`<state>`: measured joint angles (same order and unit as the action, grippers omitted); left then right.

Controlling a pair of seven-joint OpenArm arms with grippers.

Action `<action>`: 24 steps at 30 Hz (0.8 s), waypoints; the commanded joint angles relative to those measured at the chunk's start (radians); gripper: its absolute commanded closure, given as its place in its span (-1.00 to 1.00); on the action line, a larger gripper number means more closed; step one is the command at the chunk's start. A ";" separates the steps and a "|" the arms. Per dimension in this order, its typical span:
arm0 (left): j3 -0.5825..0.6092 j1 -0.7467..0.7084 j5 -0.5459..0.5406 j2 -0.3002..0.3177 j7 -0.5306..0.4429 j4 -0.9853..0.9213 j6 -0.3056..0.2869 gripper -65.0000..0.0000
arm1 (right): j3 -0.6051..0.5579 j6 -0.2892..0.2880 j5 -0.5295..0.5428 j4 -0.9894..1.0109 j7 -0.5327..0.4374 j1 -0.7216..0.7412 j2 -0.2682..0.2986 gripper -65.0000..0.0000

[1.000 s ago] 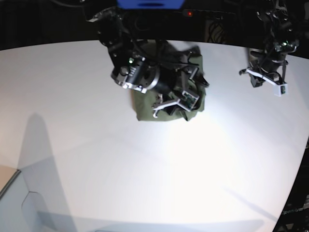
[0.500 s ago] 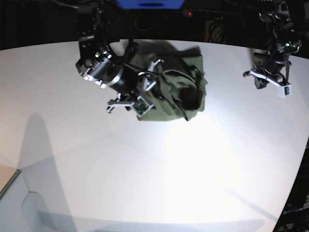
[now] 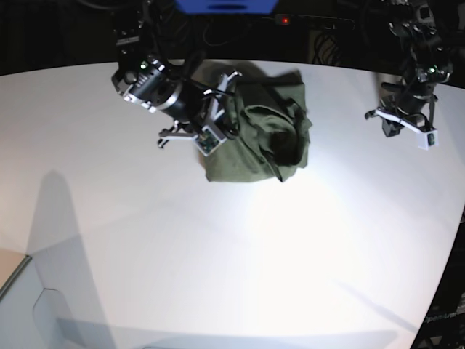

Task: Layout the t-shirt on the table in an organized manner, then fold the t-shirt properly
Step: 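Release the folded end and reposition the right gripper over the bundle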

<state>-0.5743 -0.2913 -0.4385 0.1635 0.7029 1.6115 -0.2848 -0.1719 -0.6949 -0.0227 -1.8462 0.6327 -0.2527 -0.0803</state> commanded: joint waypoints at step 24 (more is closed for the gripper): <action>-0.048 -0.021 -0.010 0.011 -0.021 0.022 -0.006 0.99 | -0.171 -0.003 0.017 -0.039 -0.023 0.086 0.038 1.00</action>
<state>-0.6182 -0.3161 -0.4381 0.1635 0.6994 1.6123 -0.2848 -0.3405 -0.6933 -0.0219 -1.8702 0.6357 -0.1734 -0.0315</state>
